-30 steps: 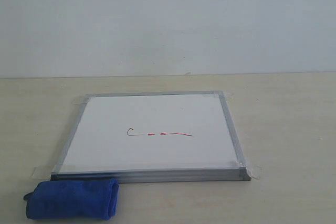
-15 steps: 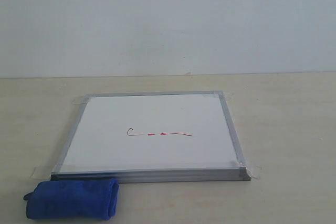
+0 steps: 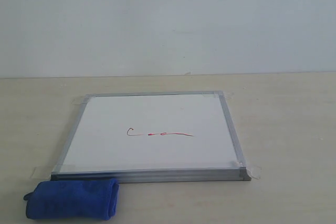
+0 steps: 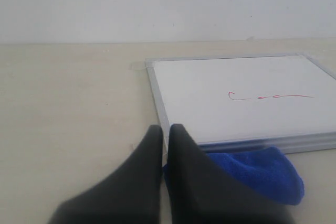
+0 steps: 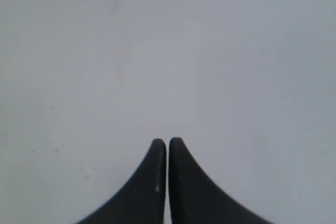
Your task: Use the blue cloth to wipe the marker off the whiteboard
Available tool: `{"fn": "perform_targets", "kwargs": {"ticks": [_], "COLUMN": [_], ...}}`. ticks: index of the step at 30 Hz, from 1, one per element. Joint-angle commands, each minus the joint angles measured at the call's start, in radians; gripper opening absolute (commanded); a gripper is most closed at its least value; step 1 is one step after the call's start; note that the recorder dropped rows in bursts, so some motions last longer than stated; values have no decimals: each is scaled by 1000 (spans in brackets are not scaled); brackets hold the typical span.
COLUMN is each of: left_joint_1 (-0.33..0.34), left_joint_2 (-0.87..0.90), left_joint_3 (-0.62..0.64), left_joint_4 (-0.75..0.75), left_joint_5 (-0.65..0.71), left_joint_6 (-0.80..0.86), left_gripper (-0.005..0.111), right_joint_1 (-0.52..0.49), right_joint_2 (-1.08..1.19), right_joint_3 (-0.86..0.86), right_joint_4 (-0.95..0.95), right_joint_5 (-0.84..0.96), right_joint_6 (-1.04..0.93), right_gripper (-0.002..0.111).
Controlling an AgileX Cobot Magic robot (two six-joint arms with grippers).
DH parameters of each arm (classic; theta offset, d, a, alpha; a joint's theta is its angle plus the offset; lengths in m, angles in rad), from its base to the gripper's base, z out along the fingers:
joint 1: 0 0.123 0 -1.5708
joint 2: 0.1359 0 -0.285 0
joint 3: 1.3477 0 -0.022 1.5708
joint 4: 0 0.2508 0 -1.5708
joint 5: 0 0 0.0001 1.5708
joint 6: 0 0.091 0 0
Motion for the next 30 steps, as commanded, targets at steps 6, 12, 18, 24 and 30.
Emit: {"fn": "perform_targets", "kwargs": {"ticks": [6,12,18,24,30], "left_joint_1": [-4,-4,-4,-4,-4], "left_joint_2": [-3,-3,-3,-3,-3], "left_joint_3": [3,3,3,3,3], "left_joint_4": [-6,-6,-6,-6,-6], "left_joint_5": [-8,-8,-8,-8,-8], "left_joint_6": [2,2,2,2,2], "left_gripper": [4,4,4,4,4], "right_joint_1": [-3,-3,-3,-3,-3], "right_joint_2": [545,813,945,990,990], "right_joint_3": [-321,-333,-333,-333,-333], "right_joint_4": [-960,-963,-923,-924,-929], "right_joint_5": [-665,-877,-877,-877,-877], "right_joint_6": [858,858,1044,1140,1140], "right_gripper": [1,1,1,1,1]}}
